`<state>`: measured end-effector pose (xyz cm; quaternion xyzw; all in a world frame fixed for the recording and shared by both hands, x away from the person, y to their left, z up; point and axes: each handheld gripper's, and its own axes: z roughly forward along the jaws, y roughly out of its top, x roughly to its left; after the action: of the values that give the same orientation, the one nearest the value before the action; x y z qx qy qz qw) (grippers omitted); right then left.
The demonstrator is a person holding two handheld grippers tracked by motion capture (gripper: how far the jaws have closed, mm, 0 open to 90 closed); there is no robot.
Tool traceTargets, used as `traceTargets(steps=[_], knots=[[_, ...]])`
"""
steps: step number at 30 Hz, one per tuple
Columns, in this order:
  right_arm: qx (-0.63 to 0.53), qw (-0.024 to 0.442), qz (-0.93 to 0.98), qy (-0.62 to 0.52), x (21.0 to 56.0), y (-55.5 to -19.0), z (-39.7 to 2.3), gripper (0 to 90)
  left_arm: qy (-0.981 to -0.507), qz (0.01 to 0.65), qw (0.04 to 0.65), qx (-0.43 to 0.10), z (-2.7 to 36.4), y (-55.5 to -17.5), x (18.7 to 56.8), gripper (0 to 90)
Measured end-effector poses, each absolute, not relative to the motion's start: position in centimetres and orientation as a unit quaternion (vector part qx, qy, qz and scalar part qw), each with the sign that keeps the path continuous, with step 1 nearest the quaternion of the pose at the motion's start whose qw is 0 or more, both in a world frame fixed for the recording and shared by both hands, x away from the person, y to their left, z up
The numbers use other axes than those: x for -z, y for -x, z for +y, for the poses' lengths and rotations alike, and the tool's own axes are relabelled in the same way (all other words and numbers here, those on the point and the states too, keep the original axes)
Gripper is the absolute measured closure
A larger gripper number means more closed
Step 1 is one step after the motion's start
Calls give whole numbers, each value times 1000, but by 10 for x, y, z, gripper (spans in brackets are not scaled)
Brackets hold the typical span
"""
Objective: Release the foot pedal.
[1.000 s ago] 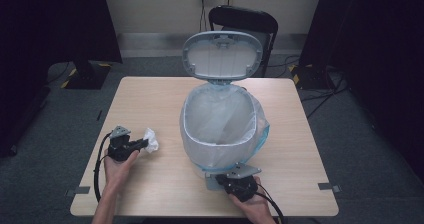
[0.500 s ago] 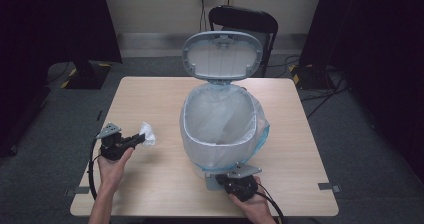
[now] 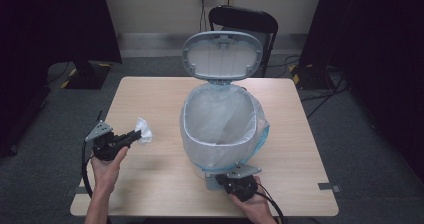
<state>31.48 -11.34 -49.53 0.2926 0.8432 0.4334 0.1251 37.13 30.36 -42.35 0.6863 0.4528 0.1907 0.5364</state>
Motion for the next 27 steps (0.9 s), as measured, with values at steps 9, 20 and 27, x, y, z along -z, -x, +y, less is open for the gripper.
traceTargets(steps=[9,20,27], knots=[[-433,126,844,-290,495,-315,-113,867,-675,443,554,-205,309,-364,408,851],[-434,124,843,-291,495,-315,-114,867,-667,428,570,-216,305,-355,389,851],[-434,124,843,-291,495,-315,-114,867,-665,414,579,-226,301,-348,376,850]])
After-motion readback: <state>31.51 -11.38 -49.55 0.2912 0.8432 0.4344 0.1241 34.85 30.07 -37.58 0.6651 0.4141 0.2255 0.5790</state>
